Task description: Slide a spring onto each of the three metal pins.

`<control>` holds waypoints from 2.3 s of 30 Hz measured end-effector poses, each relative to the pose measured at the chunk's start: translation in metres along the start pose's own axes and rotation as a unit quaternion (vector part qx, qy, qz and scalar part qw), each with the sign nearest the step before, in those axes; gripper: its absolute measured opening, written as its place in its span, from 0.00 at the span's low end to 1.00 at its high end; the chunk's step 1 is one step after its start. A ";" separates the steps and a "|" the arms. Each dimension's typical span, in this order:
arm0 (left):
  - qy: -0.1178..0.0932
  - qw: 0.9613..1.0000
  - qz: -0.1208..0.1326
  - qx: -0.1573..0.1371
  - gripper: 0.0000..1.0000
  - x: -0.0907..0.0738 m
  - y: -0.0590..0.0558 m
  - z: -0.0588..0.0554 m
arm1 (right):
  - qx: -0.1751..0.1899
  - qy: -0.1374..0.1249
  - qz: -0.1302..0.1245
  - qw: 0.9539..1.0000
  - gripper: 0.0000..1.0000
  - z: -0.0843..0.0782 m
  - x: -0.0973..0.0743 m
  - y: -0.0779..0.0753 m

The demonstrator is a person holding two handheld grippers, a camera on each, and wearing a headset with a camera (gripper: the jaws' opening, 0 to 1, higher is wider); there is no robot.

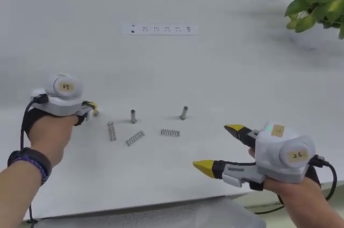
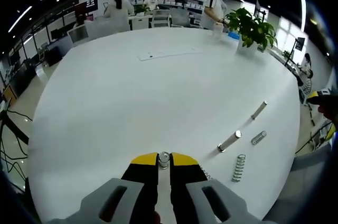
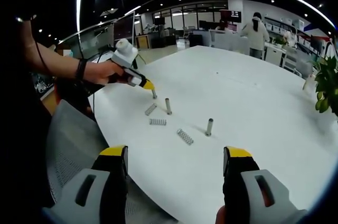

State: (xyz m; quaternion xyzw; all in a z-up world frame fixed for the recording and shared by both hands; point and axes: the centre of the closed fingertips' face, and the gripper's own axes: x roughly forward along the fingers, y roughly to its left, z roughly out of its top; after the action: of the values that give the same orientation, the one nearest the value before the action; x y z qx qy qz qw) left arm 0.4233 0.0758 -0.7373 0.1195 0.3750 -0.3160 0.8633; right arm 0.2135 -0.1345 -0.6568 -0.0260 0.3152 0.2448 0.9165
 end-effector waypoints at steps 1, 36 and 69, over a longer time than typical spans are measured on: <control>0.000 1.000 0.000 0.000 0.00 -0.001 0.000 -0.001 | 0.000 0.000 0.000 1.000 0.73 0.000 0.000 0.000; 0.012 1.000 -0.009 0.025 0.00 -0.007 -0.014 -0.015 | 0.005 0.000 -0.002 1.000 0.72 -0.005 -0.001 0.001; 0.029 0.999 -0.021 -0.002 0.07 -0.002 -0.016 -0.029 | 0.005 -0.001 -0.001 1.000 0.72 -0.005 -0.004 0.002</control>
State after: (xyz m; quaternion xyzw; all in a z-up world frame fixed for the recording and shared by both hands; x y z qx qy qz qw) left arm 0.3953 0.0776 -0.7554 0.1187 0.4026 -0.3293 0.8458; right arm 0.2071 -0.1360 -0.6580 -0.0211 0.3155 0.2425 0.9172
